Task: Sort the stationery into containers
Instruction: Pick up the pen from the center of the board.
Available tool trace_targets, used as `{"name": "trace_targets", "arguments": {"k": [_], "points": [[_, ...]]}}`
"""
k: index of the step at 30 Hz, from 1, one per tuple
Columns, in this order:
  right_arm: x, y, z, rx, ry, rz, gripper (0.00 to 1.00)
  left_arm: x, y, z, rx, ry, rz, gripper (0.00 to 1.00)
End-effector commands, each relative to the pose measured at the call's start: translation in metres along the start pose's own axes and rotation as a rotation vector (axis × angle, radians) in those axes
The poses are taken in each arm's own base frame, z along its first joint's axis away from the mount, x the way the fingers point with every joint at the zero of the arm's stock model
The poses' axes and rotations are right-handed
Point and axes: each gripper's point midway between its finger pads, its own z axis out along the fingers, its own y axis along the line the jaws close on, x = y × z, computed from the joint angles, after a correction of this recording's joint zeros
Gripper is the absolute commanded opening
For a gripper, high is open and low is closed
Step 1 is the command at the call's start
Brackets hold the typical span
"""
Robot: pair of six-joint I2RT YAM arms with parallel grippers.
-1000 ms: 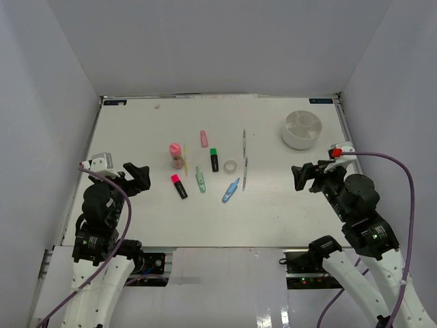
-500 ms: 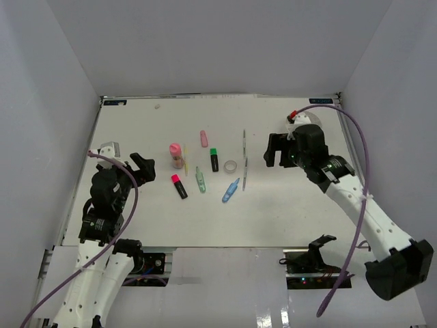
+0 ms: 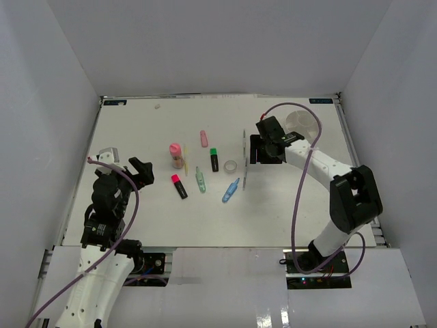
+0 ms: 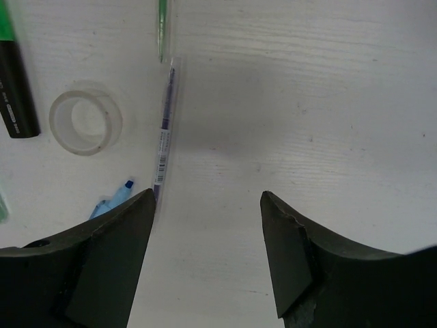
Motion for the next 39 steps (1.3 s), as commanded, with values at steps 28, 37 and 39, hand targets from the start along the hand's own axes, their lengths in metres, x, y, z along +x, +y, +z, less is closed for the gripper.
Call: {"name": "trace_targets", "arguments": {"k": [28, 37, 39], "points": [[0.011, 0.030, 0.089, 0.181, 0.118, -0.021, 0.43, 0.004, -0.009, 0.000, 0.043, 0.012, 0.008, 0.98], [0.026, 0.021, 0.099, 0.192, 0.151, 0.011, 0.30, 0.006, -0.009, 0.002, 0.043, 0.021, 0.009, 0.98], [0.027, 0.019, 0.099, 0.194, 0.151, 0.012, 0.27, 0.007, -0.009, 0.002, 0.042, 0.023, 0.010, 0.98]]}}
